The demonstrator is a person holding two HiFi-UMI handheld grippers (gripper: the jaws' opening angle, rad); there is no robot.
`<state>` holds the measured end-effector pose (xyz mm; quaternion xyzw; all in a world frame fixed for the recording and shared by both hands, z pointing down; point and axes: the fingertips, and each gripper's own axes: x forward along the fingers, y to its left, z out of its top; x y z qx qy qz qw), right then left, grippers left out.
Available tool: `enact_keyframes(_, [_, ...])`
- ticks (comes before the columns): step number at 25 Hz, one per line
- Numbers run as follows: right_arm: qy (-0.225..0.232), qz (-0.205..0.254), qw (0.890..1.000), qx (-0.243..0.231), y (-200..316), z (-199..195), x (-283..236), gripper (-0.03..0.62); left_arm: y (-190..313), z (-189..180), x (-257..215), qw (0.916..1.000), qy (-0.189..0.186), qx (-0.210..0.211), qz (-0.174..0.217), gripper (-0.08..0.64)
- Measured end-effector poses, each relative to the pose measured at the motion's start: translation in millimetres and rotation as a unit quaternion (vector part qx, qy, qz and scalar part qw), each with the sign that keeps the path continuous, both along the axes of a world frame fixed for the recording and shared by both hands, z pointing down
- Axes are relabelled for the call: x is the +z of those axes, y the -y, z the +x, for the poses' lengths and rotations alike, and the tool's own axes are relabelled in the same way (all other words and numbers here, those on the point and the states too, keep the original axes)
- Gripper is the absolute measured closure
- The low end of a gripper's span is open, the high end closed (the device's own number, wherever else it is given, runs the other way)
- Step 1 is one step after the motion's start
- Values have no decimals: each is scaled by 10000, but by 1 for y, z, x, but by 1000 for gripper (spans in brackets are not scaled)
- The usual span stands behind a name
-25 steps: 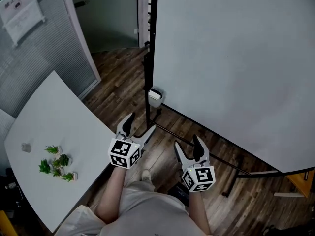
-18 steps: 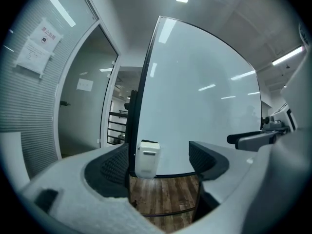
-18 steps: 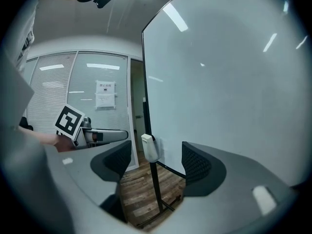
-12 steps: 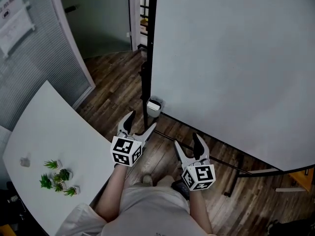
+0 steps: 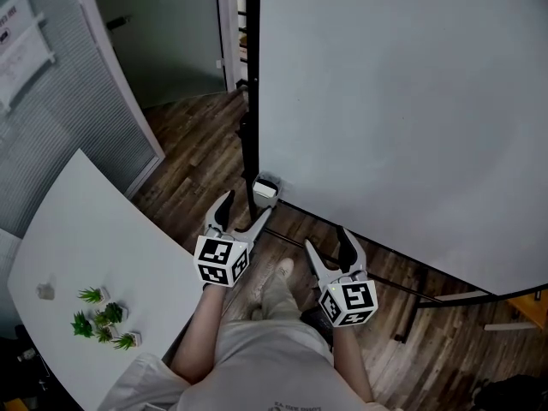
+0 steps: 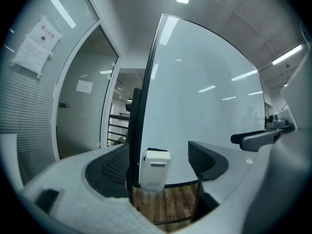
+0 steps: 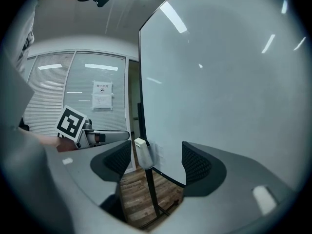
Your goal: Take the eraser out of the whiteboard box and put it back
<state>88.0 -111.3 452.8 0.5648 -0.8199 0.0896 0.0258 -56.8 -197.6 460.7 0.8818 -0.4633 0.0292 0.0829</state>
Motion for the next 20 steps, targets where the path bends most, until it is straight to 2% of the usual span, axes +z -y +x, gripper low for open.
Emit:
enact_keyframes(3, [32,42,10000,-5,7,2,0,264,1,6,0,9996,192,-22,196,224])
enact_keyframes(15, [101,-29,9999,-88,26,4,6,264,21,22,9,9993,350,3,94,224])
enact_keyframes(20, [140,-100,9998,-140,33,3,12,265,26,26,10,9989,429,-51,195,224])
